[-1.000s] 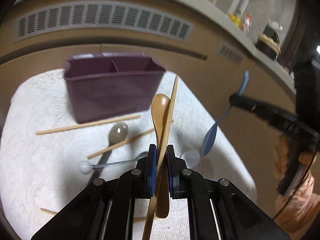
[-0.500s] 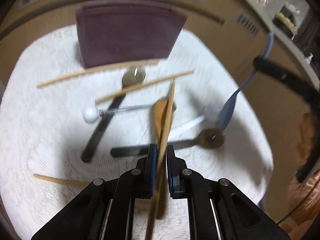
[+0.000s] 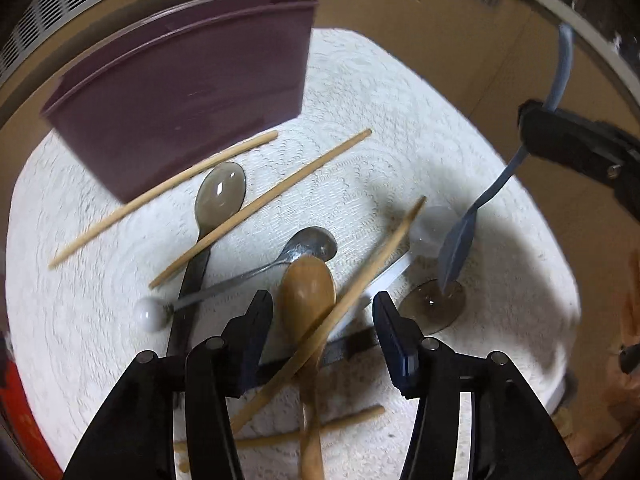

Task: Organize utensils
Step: 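Lift the wooden spoon with the left tool toward the purple caddy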

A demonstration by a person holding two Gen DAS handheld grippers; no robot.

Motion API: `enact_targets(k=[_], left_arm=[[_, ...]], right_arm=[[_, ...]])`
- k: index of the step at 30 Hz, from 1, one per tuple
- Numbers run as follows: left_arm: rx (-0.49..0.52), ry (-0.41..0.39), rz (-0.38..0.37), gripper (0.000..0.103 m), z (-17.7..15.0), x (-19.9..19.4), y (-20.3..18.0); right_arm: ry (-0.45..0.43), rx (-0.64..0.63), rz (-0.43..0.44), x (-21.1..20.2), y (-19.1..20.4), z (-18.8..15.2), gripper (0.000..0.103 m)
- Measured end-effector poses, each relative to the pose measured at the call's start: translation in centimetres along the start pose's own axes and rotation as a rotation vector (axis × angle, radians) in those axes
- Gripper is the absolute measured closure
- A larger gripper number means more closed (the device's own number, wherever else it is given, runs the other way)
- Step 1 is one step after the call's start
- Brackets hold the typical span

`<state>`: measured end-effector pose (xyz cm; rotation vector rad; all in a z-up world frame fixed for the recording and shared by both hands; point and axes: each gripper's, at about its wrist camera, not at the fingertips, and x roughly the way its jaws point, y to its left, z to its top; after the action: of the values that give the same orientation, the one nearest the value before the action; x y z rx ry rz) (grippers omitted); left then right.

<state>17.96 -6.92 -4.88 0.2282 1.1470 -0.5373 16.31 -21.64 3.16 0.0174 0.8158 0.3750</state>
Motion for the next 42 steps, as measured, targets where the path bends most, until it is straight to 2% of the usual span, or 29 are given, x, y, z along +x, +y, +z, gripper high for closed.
enact_targets(k=[2, 6, 7, 10, 13, 15, 20, 22, 25, 28, 33, 36, 37, 39, 40, 42], left_arm=[[-0.001, 0.025, 0.025, 0.050, 0.4, 0.8, 0.1], [-0.065, 0.061, -0.058, 0.050, 0.9, 1.1, 1.3], [-0.084, 0.061, -0.099, 0.050, 1.0, 0.8, 1.6], [-0.128, 0.018, -0.155, 0.050, 1.4, -0.5, 2.4], [-0.121, -0.002, -0.099, 0.050, 1.7, -0.7, 2.9], [-0.112, 0.017, -0.075, 0.050, 1.8, 0.1, 2.9], [-0.102, 0.026, -0.073, 0.050, 1.8, 1.2, 2.6], [-0.056, 0.062, -0.094, 0.050, 1.3, 1.8, 1.4], [0.015, 0.068, -0.056, 0.050, 0.1, 1.9, 0.1], [-0.020, 0.064, -0.101, 0.050, -0.4, 1.4, 0.4], [-0.034, 0.049, -0.061, 0.050, 0.0, 1.6, 1.3], [0.037, 0.062, -0.071, 0.050, 0.9, 2.0, 0.4], [0.054, 0.066, -0.069, 0.051, 1.2, 2.2, 0.1], [0.083, 0.061, -0.047, 0.063, 1.4, 2.4, -0.3], [0.086, 0.056, -0.041, 0.072, 1.5, 2.3, -0.3], [0.063, 0.022, -0.033, 0.072, 1.2, 1.5, 0.0]], right_arm=[[-0.002, 0.006, 0.002, -0.1, -0.2, 0.0, 0.093], [-0.010, 0.005, -0.002, -0.4, -0.3, 0.0, 0.093], [-0.012, 0.005, -0.004, -0.5, -0.3, 0.0, 0.093], [-0.017, 0.010, -0.007, -0.6, -0.3, 0.0, 0.093], [-0.013, 0.016, -0.007, -0.4, -0.3, 0.0, 0.093], [-0.011, 0.014, -0.007, -0.3, -0.2, 0.0, 0.093], [-0.013, 0.014, -0.012, -0.4, -0.3, 0.0, 0.093], [-0.013, 0.013, -0.015, -0.4, -0.4, 0.0, 0.093], [-0.013, 0.017, -0.019, -0.4, -0.6, -0.1, 0.093], [-0.009, 0.023, -0.018, -0.2, -0.7, -0.1, 0.093], [-0.007, 0.017, -0.011, 0.0, -0.5, 0.1, 0.093], [-0.009, 0.012, -0.011, -0.1, -0.3, 0.2, 0.093], [-0.011, 0.011, -0.013, -0.2, -0.3, 0.2, 0.093], [-0.016, 0.010, -0.018, -0.5, -0.4, 0.1, 0.093], [-0.019, 0.009, -0.020, -0.7, -0.4, 0.1, 0.093], [-0.027, 0.007, -0.029, -1.0, -0.4, 0.1, 0.093]])
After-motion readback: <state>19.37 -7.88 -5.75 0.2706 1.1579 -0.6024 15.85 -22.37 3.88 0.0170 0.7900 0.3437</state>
